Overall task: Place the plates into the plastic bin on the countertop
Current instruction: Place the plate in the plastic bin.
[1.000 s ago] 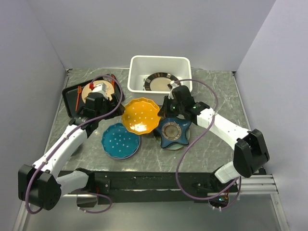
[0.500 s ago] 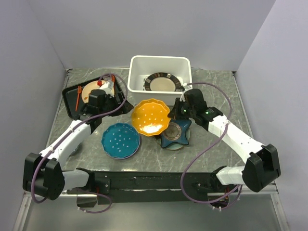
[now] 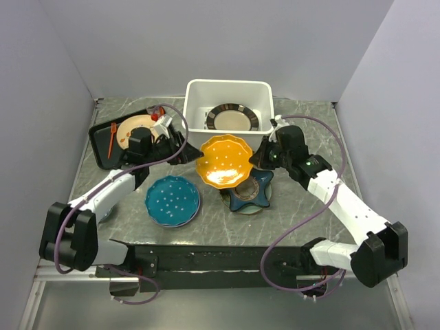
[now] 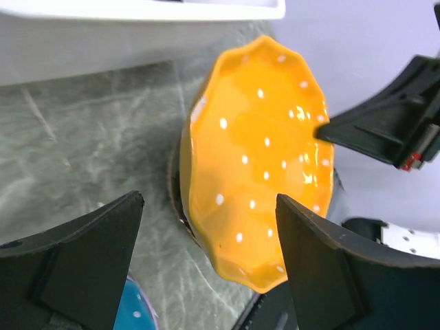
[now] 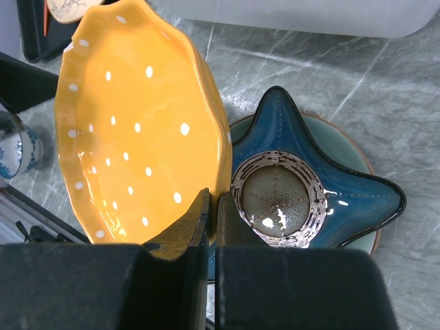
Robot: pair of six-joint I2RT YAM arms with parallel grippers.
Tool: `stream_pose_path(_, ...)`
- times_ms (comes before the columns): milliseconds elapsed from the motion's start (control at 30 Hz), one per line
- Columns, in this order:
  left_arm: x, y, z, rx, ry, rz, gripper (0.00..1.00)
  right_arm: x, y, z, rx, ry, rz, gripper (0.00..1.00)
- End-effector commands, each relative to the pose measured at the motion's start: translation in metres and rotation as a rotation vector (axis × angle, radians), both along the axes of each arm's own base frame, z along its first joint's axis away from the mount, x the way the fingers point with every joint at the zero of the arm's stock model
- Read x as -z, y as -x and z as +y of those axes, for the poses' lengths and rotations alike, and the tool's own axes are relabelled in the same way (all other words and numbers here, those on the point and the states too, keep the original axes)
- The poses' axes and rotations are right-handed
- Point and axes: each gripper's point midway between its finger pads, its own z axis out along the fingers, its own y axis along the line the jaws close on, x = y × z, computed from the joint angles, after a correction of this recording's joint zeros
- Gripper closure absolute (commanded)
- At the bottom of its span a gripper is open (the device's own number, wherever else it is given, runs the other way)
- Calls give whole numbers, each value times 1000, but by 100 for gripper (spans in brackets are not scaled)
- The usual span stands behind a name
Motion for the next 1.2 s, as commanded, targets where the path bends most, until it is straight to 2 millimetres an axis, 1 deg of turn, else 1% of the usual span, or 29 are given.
stream_pose_path(0,-16,7,-12,100,86,-48,17,-69,-10,8,-4,-147,-192,100)
stream_pose_path(167,-10,9,-11,101,66,-33,20,-74,-11,9,-10,-161,-200,100)
stream_pose_path(300,-8,13,-12,115,75,-21,24,-77,-12,20,-59,-192,-194,100)
stream_pose_path(400,-5,17,-11,110,89,1,25,-81,-16,24,-72,-205,-199,100)
stream_pose_path(500,-6,21,-14,125,114,9,28,-83,-18,28,-86,-215,-200,100)
stream_pose_path(533,-5,22,-14,130,123,17,31,-84,-19,31,-98,-221,-204,100)
stream_pose_path(600,-2,23,-13,123,123,26,35,-85,-21,32,-101,-224,-202,100)
stream_pose_path(633,-3,24,-13,121,126,27,40,-85,-22,34,-108,-226,-197,100)
stream_pose_path(733,-3,27,-13,121,135,24,47,-85,-23,36,-121,-228,-197,100)
stream_pose_path(900,-1,26,-13,132,123,35,56,-84,-25,40,-129,-236,-195,100)
stream_pose_path(933,2,27,-15,146,124,47,63,-83,-27,40,-127,-237,-196,100)
stream_pose_path(1000,-1,29,-17,176,137,44,70,-80,-28,42,-134,-236,-185,100)
stream_pose_path(1033,0,30,-18,180,142,54,86,-79,-28,42,-135,-237,-186,100)
stream_pose_path(1067,0,31,-19,187,146,57,95,-80,-28,43,-137,-241,-187,100)
stream_pose_path(1100,1,30,-19,183,148,59,99,-77,-27,43,-140,-240,-182,100)
stream_pose_path(1167,1,29,-19,181,151,59,99,-76,-27,42,-135,-235,-184,100)
